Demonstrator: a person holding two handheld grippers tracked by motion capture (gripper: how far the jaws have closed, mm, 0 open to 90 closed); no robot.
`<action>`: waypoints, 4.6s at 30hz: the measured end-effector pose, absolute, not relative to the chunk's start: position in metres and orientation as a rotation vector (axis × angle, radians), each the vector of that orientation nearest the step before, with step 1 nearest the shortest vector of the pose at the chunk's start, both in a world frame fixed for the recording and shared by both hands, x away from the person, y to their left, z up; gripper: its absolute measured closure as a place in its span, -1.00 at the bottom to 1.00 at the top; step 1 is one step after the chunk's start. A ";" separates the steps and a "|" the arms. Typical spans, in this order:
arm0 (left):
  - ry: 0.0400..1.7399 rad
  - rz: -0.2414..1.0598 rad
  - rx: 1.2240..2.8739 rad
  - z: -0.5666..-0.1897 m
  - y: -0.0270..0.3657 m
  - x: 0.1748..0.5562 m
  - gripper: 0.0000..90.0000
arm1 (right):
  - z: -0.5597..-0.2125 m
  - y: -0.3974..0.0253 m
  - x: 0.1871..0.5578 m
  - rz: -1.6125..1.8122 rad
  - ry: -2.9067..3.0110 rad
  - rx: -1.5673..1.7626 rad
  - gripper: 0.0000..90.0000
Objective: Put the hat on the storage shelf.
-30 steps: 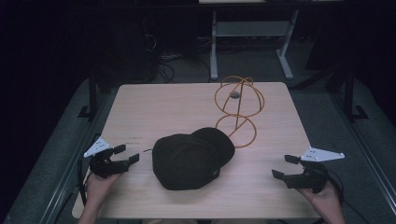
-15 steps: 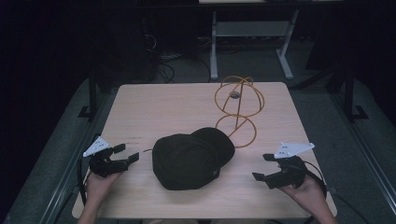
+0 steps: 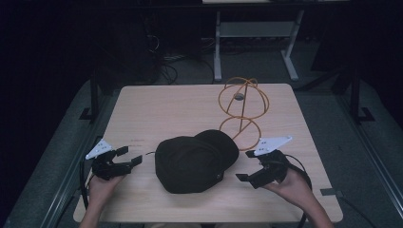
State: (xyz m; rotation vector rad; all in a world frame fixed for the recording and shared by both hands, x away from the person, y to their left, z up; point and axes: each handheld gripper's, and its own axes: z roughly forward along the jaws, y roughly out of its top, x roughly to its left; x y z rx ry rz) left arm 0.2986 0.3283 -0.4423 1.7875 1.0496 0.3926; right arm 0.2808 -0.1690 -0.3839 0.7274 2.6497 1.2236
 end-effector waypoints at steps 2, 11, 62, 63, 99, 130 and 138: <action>1.049 0.389 1.788 -0.442 0.328 0.299 -0.59 | -0.382 -0.161 0.282 1.216 2.671 0.708 -0.69; 1.050 0.383 1.792 -0.443 0.327 0.300 -0.59 | -0.377 -0.129 0.289 1.191 2.753 0.560 -0.58; 1.031 0.387 1.797 -0.443 0.327 0.301 -0.59 | -0.404 -0.008 0.294 1.006 3.028 0.187 0.51; 1.031 0.387 1.794 -0.443 0.327 0.301 -0.59 | -0.404 -0.008 0.294 1.006 3.028 0.187 0.51; 0.889 0.320 1.816 -0.435 0.305 0.295 -0.57 | -0.356 -0.041 0.293 1.142 2.865 0.261 0.72; 0.551 0.258 1.783 -0.402 0.216 0.288 -0.57 | -0.296 -0.056 0.294 1.268 2.722 0.295 0.72; 0.553 0.211 1.755 -0.402 0.208 0.296 0.19 | -0.288 -0.054 0.292 1.295 2.720 0.277 0.72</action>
